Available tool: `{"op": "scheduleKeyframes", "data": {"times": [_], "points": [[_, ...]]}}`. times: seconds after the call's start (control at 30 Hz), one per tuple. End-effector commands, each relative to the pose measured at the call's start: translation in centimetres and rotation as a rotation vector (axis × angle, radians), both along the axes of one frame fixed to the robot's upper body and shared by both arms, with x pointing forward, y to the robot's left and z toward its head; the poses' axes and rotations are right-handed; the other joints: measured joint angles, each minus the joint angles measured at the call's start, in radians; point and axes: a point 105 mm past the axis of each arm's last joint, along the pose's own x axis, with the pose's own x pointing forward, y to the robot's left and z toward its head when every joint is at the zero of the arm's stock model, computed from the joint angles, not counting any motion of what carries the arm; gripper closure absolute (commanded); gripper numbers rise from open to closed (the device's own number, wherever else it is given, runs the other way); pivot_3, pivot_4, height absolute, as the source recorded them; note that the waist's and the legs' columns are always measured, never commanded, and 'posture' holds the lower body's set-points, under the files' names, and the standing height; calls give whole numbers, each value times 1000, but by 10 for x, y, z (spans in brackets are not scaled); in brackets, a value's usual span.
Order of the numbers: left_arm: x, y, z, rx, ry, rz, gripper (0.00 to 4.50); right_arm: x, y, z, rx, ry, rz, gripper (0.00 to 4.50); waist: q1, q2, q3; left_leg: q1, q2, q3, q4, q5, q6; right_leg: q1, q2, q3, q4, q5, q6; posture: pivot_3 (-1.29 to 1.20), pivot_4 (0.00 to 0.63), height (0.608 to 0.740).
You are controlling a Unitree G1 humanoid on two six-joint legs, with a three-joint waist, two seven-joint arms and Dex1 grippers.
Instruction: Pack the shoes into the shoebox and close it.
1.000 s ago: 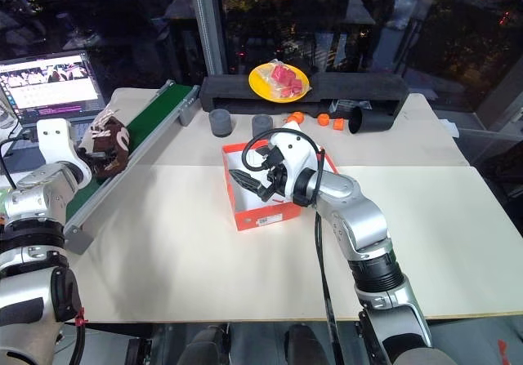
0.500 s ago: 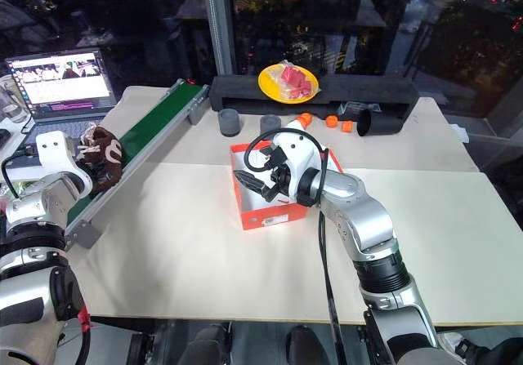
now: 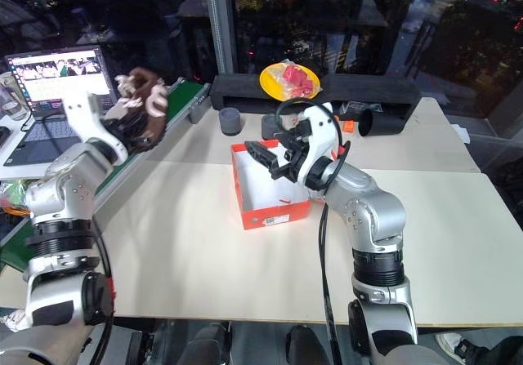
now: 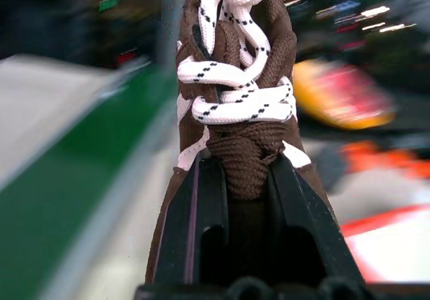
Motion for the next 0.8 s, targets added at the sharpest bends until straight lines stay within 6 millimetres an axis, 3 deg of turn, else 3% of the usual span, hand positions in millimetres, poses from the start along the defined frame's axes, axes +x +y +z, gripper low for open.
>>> {"op": "scheduleKeyframes", "data": {"times": [0.03,0.2,0.3,0.53,0.73,0.77,0.8], "points": [[-12,-49,39,4,-99,-152,4034,3,-11,24,189,30,-11,0,-4,0,0,0,0,0,0,0,0,0,0,0,0,0,0,0,150,740],[-24,-104,44,4,-86,-324,4034,6,-15,32,286,64,-9,0,-21,0,0,0,0,0,-1,0,0,0,0,0,0,0,0,0,150,740],[-32,-125,42,-1,-77,-402,4034,6,-15,40,326,62,-2,0,-29,0,0,0,0,0,0,0,0,0,0,0,0,0,0,0,150,740],[-47,-153,36,-4,-46,-499,4034,9,-17,41,347,73,-14,0,-32,1,1,0,0,0,-1,0,0,0,1,1,0,0,0,0,150,740],[-53,-161,36,-10,-27,-527,4034,13,-15,38,359,79,-18,0,-30,1,1,0,0,0,-1,0,0,0,1,1,-1,0,0,0,150,740],[-54,-162,36,-9,-27,-530,4071,14,-14,38,362,78,-17,517,-30,1,1,0,0,0,-1,0,0,0,1,1,0,0,0,0,150,740],[-54,-163,36,-9,-27,-530,4071,15,-13,38,366,77,-17,714,-30,1,1,0,0,0,-1,0,0,0,1,1,0,0,0,0,150,740]]}}
